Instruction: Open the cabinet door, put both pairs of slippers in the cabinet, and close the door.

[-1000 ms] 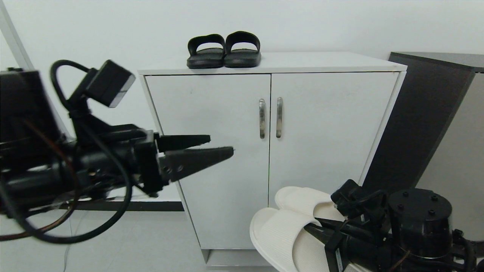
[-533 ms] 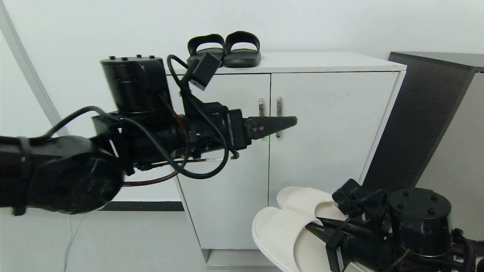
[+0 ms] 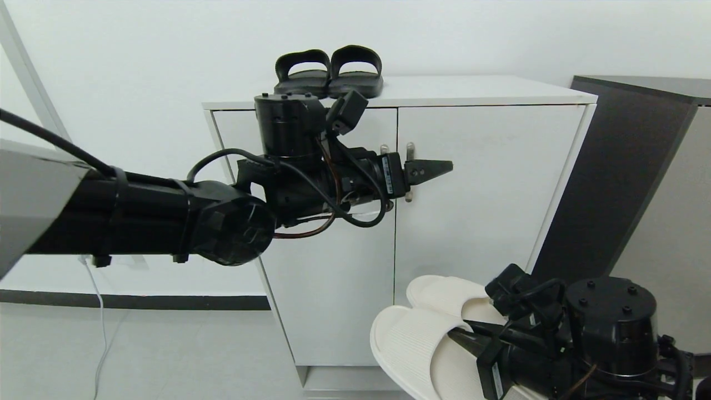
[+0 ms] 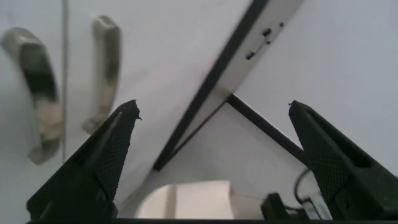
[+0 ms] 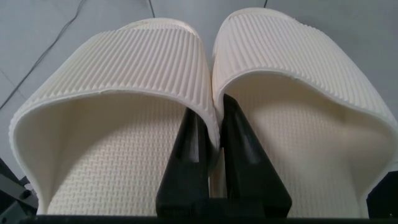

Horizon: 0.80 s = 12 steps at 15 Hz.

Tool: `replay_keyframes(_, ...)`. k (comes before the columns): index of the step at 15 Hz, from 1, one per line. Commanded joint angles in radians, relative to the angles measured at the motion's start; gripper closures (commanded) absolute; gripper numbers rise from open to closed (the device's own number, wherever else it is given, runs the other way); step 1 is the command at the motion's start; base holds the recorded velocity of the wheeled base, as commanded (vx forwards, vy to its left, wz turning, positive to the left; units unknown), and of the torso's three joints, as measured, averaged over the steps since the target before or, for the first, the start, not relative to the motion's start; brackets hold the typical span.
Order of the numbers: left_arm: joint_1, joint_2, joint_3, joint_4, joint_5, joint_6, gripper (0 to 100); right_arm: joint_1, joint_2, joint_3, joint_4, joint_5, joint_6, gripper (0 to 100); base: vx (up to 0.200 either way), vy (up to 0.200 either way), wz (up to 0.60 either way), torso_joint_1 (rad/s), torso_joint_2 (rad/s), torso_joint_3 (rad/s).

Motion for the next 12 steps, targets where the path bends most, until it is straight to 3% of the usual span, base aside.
replay_keyframes(1,0.002,0.050,-0.051,0.010,0.047,0.000,0,0.000,0.004,0.001,0.000,0.000,0.000,100,0.000,0.000,0.00,0.000,0.00,0.000)
replay_keyframes(4,0.002,0.081,-0.109,0.046,0.076,0.000,0,0.000,0.004,0.002,0.000,0.000,0.000,100,0.000,0.000,0.00,0.000,0.00,0.000)
replay_keyframes(10,0.004,0.124,-0.155,0.060,0.074,-0.004,0,0.000,-0.001,0.004,0.000,0.000,0.000,100,0.000,0.000,0.00,0.000,0.00,0.000)
replay_keyframes(11,0.004,0.126,-0.155,0.060,0.074,-0.004,100,0.000,-0.001,0.004,0.000,0.000,0.000,100,0.000,0.000,0.00,0.000,0.00,0.000)
replay_keyframes(12,0.004,0.124,-0.152,0.060,0.074,-0.005,100,0.002,-0.001,0.004,0.000,0.000,0.000,100,0.000,0.000,0.00,0.000,0.00,0.000)
